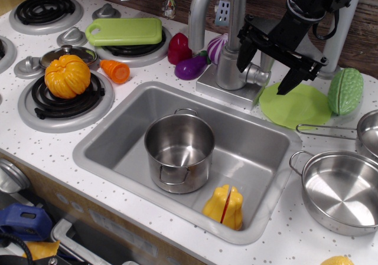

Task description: Turn lever vertical to front

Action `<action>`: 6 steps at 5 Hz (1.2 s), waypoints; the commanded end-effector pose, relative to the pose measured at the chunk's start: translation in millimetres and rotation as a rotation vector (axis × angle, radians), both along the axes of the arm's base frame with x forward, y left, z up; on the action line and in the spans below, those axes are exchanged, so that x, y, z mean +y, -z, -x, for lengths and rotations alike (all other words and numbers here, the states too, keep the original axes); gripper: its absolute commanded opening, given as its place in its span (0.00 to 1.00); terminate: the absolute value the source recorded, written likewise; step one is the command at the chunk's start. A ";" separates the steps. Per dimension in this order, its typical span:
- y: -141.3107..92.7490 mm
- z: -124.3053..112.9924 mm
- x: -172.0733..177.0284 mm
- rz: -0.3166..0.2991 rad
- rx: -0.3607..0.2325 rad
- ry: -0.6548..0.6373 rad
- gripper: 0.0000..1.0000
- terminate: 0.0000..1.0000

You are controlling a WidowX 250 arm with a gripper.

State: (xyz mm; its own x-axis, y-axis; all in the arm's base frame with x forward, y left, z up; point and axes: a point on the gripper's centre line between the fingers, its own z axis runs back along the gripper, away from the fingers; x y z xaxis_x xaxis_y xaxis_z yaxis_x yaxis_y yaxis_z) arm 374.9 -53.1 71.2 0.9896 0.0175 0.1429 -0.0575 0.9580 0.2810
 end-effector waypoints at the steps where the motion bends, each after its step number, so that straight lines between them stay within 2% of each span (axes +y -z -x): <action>1: 0.0 0.0 0.0 0.000 0.000 0.000 1.00 0.00; 3: -20.1 -4.7 8.0 -0.031 -0.111 -0.012 1.00 0.00; 6: -36.4 -39.5 12.1 0.002 -0.185 0.042 1.00 0.00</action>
State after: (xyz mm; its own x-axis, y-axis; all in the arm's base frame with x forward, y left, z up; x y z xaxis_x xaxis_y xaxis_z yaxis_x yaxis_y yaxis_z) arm 415.9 -41.4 88.1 0.9571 -0.0300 0.2882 -0.0586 0.9540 0.2940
